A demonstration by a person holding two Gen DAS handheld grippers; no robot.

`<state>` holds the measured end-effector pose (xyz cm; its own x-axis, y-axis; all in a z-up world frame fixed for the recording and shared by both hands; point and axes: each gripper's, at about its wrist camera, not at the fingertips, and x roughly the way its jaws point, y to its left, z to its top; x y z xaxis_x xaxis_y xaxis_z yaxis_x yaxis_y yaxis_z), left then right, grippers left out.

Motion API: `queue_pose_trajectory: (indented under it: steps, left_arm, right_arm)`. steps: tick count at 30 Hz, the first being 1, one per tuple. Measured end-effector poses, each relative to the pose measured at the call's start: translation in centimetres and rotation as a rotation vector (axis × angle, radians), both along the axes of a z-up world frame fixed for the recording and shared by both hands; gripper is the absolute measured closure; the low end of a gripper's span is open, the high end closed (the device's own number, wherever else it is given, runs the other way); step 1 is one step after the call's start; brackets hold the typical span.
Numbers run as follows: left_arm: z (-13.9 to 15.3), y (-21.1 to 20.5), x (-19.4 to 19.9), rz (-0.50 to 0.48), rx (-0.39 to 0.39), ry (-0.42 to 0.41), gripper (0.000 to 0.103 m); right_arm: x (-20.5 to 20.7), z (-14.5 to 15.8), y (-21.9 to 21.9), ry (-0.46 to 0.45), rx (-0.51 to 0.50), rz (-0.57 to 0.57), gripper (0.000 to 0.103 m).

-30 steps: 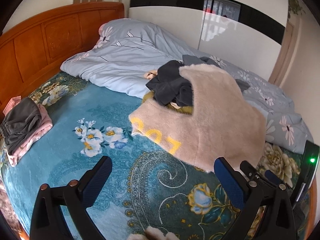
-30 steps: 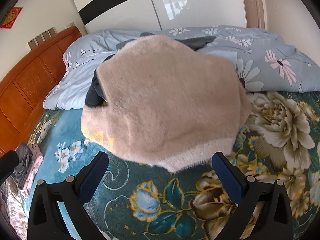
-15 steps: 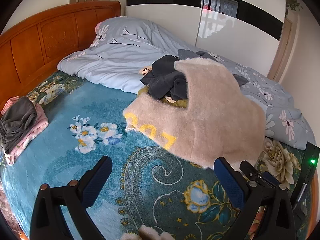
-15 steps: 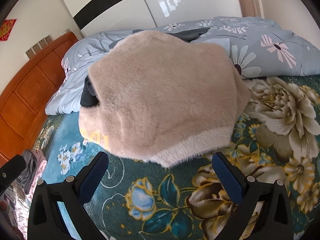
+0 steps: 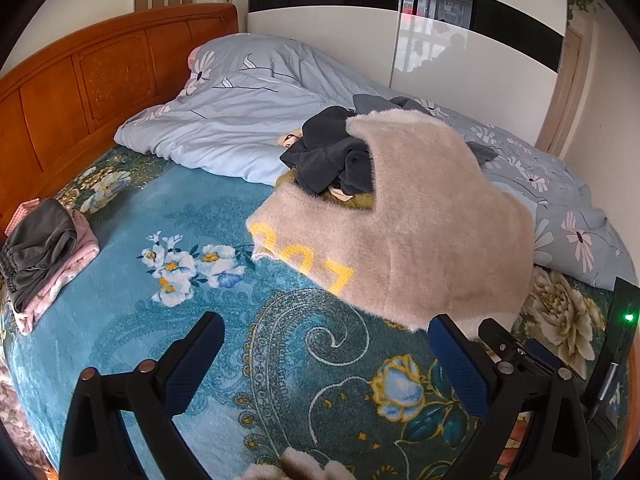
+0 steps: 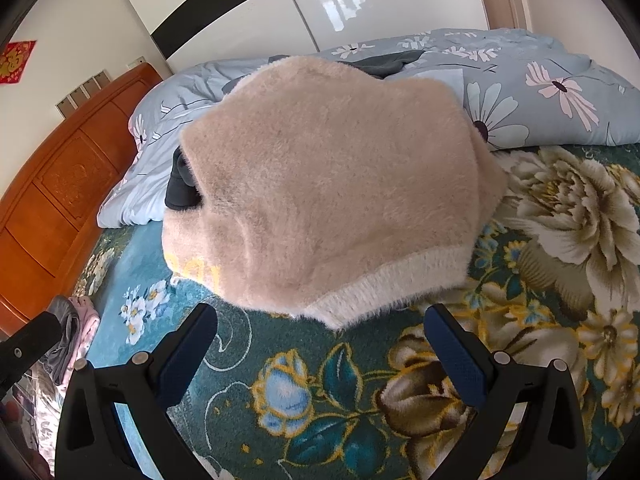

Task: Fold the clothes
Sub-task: 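Approach the beige sweater lying on the clothes pile with both grippers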

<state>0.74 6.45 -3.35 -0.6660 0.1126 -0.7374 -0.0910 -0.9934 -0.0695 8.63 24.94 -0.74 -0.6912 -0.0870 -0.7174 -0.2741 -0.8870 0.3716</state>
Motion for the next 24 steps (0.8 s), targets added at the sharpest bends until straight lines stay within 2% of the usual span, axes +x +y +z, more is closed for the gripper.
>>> queue_pose_trajectory:
  steps: [24]
  left_arm:
    - [-1.1, -0.7, 0.5, 0.007, 0.013, -0.032, 0.000]
  right_arm:
    - [0.0, -1.2, 0.2, -0.044, -0.046, 0.032, 0.000]
